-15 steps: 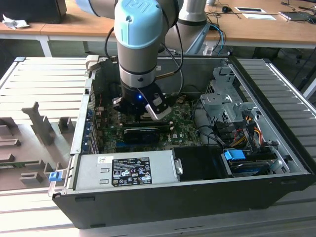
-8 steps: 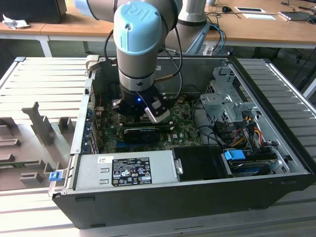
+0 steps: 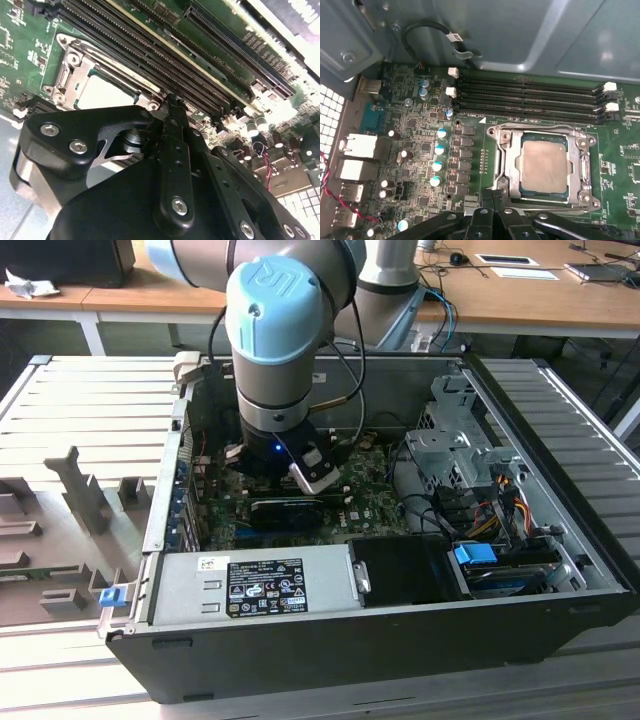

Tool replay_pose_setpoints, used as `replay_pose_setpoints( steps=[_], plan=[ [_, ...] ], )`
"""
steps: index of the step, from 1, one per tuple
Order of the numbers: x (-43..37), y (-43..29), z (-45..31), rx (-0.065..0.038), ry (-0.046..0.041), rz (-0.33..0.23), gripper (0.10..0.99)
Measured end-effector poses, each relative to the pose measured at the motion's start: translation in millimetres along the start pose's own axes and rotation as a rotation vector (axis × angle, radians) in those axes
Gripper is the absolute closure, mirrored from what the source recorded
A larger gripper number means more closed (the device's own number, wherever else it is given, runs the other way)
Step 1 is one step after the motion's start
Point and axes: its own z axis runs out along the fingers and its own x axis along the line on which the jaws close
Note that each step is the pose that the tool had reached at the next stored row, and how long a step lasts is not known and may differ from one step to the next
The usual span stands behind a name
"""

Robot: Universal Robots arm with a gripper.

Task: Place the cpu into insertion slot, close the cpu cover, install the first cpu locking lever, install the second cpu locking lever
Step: 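Install the second cpu locking lever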

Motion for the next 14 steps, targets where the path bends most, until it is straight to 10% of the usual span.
replay_pose_setpoints(
  steps=[3,14],
  plan=[
    [0.4,-1.1,4.2,-0.024,-0.0026,0.0,0.98],
    [-0.2,4.7,-15.9,-0.025,-0.0022,0.0,0.98]
  ],
)
